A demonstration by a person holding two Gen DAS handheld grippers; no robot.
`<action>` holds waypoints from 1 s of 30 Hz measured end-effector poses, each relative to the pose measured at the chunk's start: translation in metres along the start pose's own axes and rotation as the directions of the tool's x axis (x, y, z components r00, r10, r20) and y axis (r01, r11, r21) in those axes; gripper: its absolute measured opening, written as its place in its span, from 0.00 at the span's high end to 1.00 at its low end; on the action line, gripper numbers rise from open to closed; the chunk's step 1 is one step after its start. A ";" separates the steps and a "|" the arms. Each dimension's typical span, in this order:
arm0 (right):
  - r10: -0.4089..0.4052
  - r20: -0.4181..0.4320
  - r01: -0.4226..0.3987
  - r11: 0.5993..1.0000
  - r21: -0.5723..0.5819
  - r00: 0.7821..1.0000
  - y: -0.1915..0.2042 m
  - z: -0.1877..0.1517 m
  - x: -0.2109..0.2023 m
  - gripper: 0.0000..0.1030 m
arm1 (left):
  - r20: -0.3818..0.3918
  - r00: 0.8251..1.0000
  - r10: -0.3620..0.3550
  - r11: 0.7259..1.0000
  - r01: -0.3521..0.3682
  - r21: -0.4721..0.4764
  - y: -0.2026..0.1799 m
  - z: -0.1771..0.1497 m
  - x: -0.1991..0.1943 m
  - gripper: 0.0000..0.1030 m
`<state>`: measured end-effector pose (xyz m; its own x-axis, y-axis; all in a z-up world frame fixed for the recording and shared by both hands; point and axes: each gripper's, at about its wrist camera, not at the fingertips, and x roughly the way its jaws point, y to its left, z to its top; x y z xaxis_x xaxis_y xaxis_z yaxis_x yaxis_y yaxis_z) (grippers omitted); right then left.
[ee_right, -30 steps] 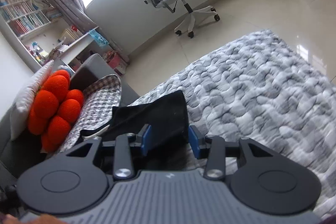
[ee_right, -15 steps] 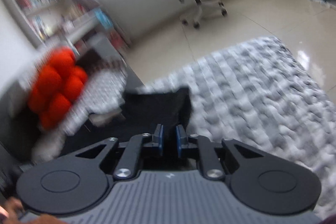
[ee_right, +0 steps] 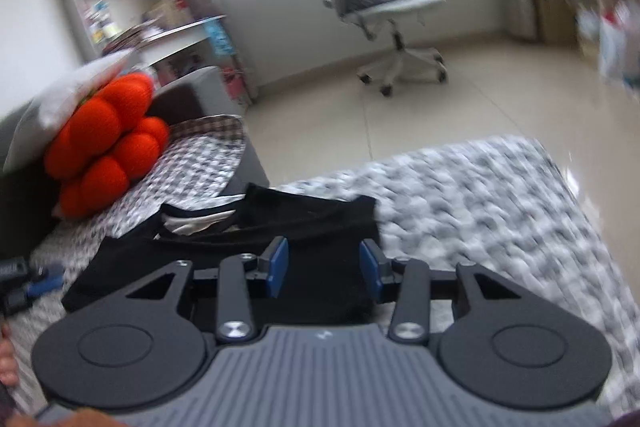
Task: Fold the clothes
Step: 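Open both grippers and pull them back from the folded shirt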
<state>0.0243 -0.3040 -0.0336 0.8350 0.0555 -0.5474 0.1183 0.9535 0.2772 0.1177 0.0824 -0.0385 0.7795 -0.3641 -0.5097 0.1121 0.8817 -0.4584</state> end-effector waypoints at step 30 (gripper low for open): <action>0.261 -0.170 -0.197 0.926 0.322 0.950 -0.043 -0.034 -0.072 0.57 | -0.208 0.976 -0.070 0.997 0.065 -0.028 0.044 -0.031 -0.056 0.67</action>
<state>-0.0594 -0.3388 -0.0325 0.7327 0.3525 -0.5821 0.1179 0.7767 0.6187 0.0597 0.1325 -0.0523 0.6245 -0.4793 -0.6167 0.1453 0.8471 -0.5112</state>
